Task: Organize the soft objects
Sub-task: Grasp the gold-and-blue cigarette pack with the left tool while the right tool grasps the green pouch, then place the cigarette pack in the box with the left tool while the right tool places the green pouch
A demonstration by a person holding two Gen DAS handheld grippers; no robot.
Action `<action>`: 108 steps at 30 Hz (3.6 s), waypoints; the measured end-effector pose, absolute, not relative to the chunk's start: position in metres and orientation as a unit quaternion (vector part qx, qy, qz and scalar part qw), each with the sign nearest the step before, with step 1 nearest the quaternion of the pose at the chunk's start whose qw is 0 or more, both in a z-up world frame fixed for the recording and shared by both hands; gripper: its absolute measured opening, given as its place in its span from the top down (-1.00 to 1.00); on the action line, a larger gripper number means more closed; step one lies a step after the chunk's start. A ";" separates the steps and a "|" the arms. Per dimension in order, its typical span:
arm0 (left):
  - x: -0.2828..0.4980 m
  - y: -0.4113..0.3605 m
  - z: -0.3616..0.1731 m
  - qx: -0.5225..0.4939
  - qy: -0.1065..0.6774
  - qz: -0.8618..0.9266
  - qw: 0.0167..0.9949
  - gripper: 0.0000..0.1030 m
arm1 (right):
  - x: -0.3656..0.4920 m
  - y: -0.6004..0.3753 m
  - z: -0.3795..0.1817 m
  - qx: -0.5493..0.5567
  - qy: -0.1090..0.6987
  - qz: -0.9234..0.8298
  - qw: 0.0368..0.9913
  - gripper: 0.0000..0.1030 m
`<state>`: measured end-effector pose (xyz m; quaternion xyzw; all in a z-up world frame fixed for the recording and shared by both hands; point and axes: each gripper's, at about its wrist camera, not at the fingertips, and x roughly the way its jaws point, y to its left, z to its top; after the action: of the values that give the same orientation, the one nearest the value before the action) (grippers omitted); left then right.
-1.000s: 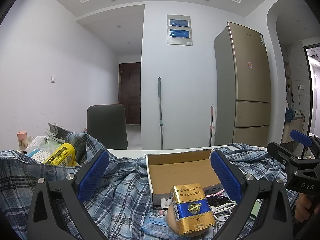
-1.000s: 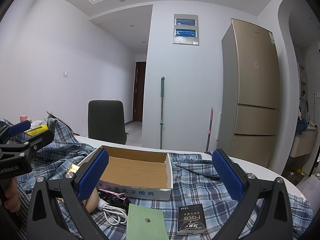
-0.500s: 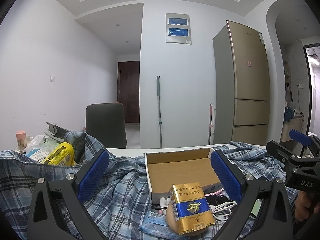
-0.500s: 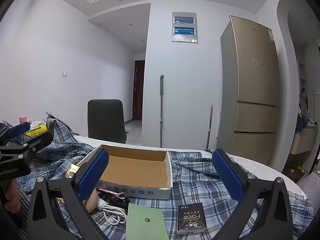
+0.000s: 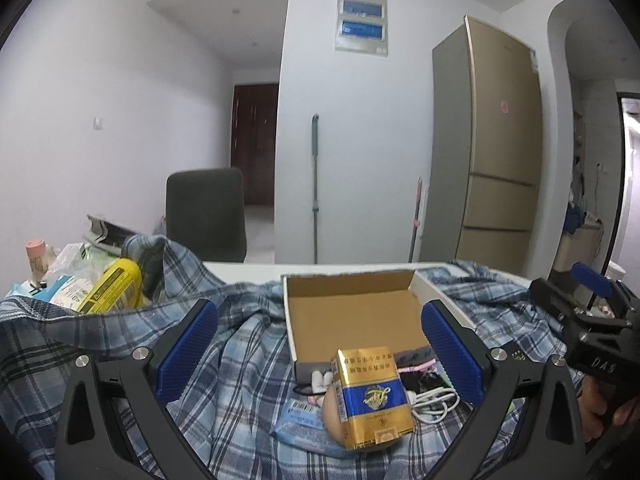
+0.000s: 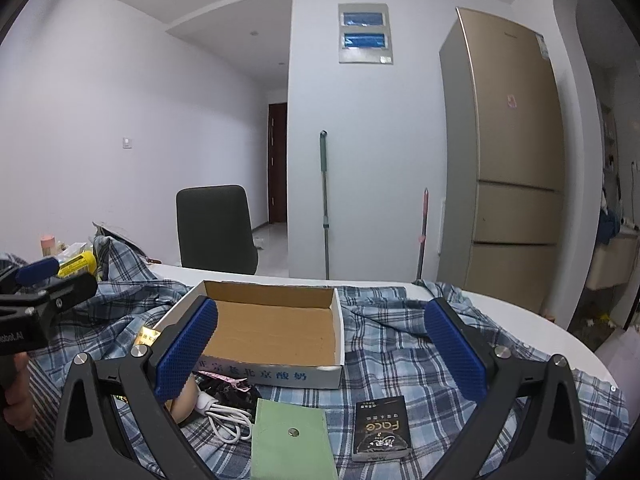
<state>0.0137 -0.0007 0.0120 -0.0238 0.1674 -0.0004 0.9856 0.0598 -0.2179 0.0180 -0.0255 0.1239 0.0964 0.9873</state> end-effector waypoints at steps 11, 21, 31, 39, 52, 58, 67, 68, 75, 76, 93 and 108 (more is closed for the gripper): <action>0.055 -0.008 -0.020 -0.060 0.307 0.009 0.950 -0.87 | 0.073 -0.237 0.025 -0.005 0.163 0.066 0.984 -1.00; 0.068 -0.057 -0.036 0.019 0.359 -0.025 0.933 -0.78 | 0.087 -0.245 0.015 0.009 0.212 0.067 0.975 -1.00; 0.080 -0.039 -0.055 -0.029 0.390 -0.018 0.920 -0.18 | 0.091 -0.242 0.009 -0.001 0.224 0.070 0.972 -1.00; 0.049 -0.035 -0.024 -0.021 0.285 -0.058 0.956 -0.08 | 0.099 -0.241 0.002 0.016 0.261 0.101 0.960 -1.00; 0.021 -0.024 -0.001 -0.036 0.177 -0.072 0.981 -0.08 | 0.131 -0.236 -0.038 0.091 0.409 0.221 0.881 -0.65; 0.018 -0.023 -0.003 -0.040 0.178 -0.073 0.981 -0.08 | 0.136 -0.220 -0.059 0.054 0.460 0.221 0.859 -0.53; 0.016 -0.022 -0.004 -0.044 0.182 -0.075 0.980 -0.08 | 0.148 -0.224 -0.082 0.040 0.511 0.192 0.837 -0.40; 0.016 -0.022 -0.004 -0.044 0.182 -0.075 0.979 -0.08 | 0.148 -0.223 -0.084 0.036 0.513 0.191 0.836 -0.40; 0.015 -0.024 -0.003 -0.043 0.181 -0.074 0.980 -0.09 | 0.146 -0.211 -0.086 -0.006 0.511 0.185 0.839 -0.31; 0.015 -0.023 -0.003 -0.044 0.181 -0.074 0.980 -0.09 | 0.146 -0.211 -0.086 -0.009 0.509 0.184 0.841 -0.31; 0.002 -0.024 0.005 -0.034 0.138 -0.063 0.988 -0.10 | 0.096 -0.205 -0.022 -0.049 0.303 0.178 0.935 -0.31; 0.010 -0.018 0.045 -0.022 0.083 -0.046 0.995 -0.10 | 0.093 -0.199 0.044 -0.059 0.229 0.175 0.956 -0.31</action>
<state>0.0104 -0.0184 0.0446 -0.0215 0.0826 -0.0457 0.9953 0.0930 -0.1985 0.0445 -0.0590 0.2290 0.1745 0.9558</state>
